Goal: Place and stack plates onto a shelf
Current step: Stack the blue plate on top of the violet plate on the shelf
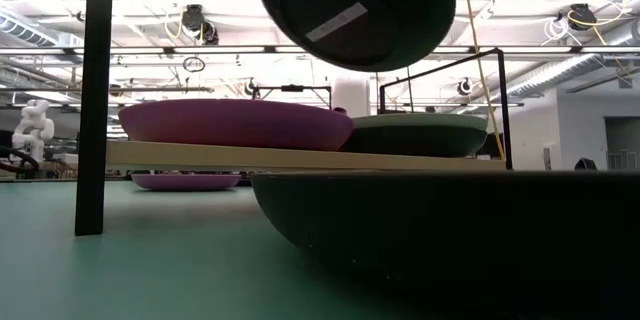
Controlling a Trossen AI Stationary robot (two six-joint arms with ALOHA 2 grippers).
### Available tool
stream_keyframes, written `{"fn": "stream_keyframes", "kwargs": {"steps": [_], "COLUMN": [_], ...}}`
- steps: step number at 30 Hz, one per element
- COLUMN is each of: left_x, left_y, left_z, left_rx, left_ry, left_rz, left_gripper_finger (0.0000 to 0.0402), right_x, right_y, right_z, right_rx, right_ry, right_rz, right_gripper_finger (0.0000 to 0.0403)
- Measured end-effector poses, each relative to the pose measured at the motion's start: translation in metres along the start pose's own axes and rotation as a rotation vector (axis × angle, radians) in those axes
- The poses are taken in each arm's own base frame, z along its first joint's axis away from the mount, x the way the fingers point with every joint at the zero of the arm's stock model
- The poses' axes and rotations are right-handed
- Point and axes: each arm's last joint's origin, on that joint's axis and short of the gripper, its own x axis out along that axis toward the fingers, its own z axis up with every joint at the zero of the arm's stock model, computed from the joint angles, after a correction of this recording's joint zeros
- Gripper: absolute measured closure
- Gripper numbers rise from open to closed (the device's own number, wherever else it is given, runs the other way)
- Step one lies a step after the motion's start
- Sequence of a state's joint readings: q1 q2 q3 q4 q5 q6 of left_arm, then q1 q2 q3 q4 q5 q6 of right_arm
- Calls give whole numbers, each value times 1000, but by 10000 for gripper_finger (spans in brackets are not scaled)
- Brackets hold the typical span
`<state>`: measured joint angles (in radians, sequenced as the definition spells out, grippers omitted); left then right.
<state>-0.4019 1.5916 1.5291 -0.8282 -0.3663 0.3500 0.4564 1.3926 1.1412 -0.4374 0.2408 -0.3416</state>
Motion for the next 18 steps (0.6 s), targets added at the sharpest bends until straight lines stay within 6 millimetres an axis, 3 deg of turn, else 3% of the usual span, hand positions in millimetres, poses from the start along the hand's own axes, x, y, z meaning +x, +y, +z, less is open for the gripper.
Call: {"fn": "stream_keyframes", "kwargs": {"steps": [5,12,18], "left_x": [2,2,3], "left_y": [-1,-2,-2], "left_z": [-2,-4,-4], "left_rx": [20,32,67], "left_ry": [28,37,22], "left_rz": [-12,-49,-93], "left_gripper_finger": [235,303,330], "right_x": [0,0,0], "right_y": [0,0,0], "right_z": [0,0,0], "right_rx": [-2,-8,-19], "right_ry": [-3,-4,-3], "right_rz": [8,9,10], "right_gripper_finger": [403,403,403]}}
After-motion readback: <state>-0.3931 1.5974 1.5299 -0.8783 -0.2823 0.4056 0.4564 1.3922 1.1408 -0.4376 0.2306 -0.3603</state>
